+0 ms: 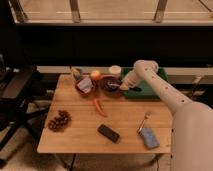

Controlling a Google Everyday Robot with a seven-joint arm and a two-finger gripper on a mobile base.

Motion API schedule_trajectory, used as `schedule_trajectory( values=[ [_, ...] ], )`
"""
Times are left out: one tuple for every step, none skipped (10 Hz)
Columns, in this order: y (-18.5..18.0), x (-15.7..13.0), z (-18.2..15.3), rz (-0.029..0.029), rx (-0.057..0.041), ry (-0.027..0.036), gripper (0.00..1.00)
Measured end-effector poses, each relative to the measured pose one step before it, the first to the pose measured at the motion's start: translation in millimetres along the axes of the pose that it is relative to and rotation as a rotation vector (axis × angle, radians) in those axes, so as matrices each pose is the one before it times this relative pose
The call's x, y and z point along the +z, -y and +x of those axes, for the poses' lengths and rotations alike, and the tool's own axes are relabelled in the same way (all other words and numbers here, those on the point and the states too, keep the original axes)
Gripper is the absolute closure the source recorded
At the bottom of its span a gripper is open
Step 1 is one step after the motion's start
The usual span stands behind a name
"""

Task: Place brush in tray

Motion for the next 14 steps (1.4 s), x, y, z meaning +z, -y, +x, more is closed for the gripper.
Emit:
schedule_trajectory(
  values=[
    [-0.03, 0.06, 0.0, -0.00008, 0.0, 0.0, 1.0],
    [0.02, -0.04, -0.01, 0.00003, 0.0, 0.0, 1.0],
    [-0.01, 0.0, 0.01, -0.00003, 0.00002, 0.00005, 0.99],
    [0.03, -0.02, -0.01, 0.00006, 0.0, 0.0, 0.93],
    [0.02, 0.0, 0.0, 0.00003, 0.00003, 0.00005, 0.85],
    [-0.01, 0.01, 0.01, -0.00004, 0.00009, 0.0, 0.73],
    [0.07, -0.04, 0.01, 0.00011, 0.00004, -0.00004, 0.62],
    [0.02, -0.02, -0.02, 0.00004, -0.00003, 0.00003, 0.53],
    [0.03, 0.0, 0.0, 0.00007, 0.00006, 0.00004, 0.44],
    [0.1, -0.07, 0.02, 0.00022, 0.00003, -0.00002, 0.32],
    [0.13, -0.1, -0.03, 0.00028, 0.00011, 0.0001, 0.24],
    [-0.15, 0.09, 0.0, -0.00041, 0.00019, 0.00023, 0.2],
    [-0.27, 0.22, 0.39, -0.00045, -0.00032, -0.00092, 0.2],
    [-0.62, 0.26, -0.01, -0.00162, 0.00012, 0.00019, 0.2]
  ],
)
